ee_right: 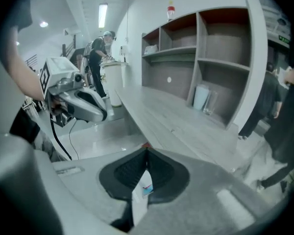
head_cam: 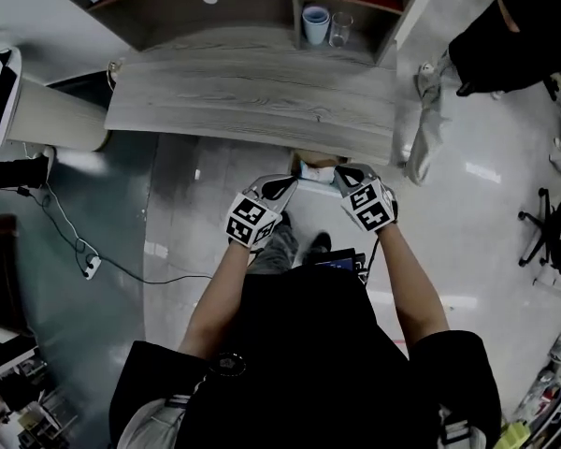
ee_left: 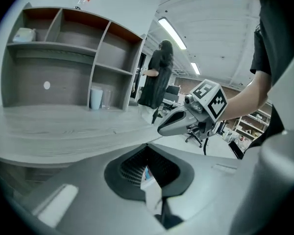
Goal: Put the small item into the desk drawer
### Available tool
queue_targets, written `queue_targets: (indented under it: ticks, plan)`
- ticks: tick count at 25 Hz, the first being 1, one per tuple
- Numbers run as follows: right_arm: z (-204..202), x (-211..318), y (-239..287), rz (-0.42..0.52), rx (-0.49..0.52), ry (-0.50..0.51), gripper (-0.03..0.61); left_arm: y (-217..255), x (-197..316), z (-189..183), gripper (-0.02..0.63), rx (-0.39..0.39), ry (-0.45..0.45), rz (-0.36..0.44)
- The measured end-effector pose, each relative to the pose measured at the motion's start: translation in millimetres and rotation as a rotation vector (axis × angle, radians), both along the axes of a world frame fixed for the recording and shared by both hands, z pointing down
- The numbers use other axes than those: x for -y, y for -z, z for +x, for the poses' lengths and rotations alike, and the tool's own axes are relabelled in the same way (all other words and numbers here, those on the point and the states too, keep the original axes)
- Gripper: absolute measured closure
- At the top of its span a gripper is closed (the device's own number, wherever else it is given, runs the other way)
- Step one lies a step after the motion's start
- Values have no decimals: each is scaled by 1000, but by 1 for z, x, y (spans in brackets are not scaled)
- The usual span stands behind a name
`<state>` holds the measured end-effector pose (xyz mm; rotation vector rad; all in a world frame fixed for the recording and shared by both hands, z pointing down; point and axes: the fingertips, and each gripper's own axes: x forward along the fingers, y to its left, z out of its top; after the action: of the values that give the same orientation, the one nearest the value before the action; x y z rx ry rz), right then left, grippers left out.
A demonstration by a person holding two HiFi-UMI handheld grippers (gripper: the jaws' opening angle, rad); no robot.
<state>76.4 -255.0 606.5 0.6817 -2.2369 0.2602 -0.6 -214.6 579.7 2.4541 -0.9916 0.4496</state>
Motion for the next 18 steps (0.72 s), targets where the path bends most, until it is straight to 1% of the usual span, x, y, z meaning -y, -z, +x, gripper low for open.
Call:
queue_targets:
  ticks: [3, 7, 12, 18]
  plan:
    - [3, 2, 24, -5, 79, -70, 575, 9, 2, 3, 611, 0, -15, 13]
    - [12, 4, 50, 6, 165, -146, 575, 18, 7, 6, 611, -9, -13, 31]
    - [28, 5, 70, 0, 294, -265, 575, 25, 15, 12, 612, -14, -22, 44]
    - [45, 4, 75, 0, 367, -352, 575, 28, 18, 20, 612, -6, -16, 53]
